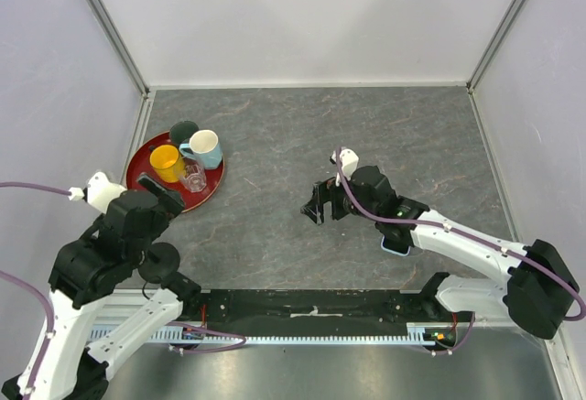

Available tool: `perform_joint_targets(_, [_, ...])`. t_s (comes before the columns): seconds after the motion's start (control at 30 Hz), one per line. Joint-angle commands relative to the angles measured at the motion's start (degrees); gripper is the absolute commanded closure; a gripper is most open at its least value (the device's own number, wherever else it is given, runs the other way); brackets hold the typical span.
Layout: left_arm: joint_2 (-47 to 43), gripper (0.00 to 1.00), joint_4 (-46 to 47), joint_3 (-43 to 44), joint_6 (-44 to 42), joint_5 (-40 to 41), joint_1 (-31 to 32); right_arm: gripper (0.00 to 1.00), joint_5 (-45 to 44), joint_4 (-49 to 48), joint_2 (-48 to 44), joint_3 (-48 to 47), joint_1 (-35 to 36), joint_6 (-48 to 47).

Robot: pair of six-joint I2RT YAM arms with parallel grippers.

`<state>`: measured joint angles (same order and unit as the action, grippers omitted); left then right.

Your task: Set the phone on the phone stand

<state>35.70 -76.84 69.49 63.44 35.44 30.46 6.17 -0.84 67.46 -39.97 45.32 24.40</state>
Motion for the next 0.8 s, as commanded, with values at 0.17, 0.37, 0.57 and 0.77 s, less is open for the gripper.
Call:
perform_joint_targets(0.17, [-6.6, 0.01, 11.7, -8.0, -32.5, 16.4, -0.1, 0.02, 5.1, -6.5, 1.0, -3.7, 2.9, -6.6])
perform_joint_targets(0.37, [-5.2, 0.12, 11.8, -7.0, -33.1, 11.0, -0.1, 0.02, 13.2, -17.5, 9.3, -10.0, 10.0, -6.6])
perform_joint_targets(0.57, [-3.3, 0.19, -0.9, 1.9, -21.0, 9.0, -0.1, 0.02, 6.0, -34.7, 26.3, -18.4, 18.5, 3.7])
perform_joint_targets(0.77, [-16.6, 0.23, 22.7, -0.8, -32.0, -6.8, -0.1, 0.02, 0.2, -46.6, 42.4, -28.1, 21.6, 36.0])
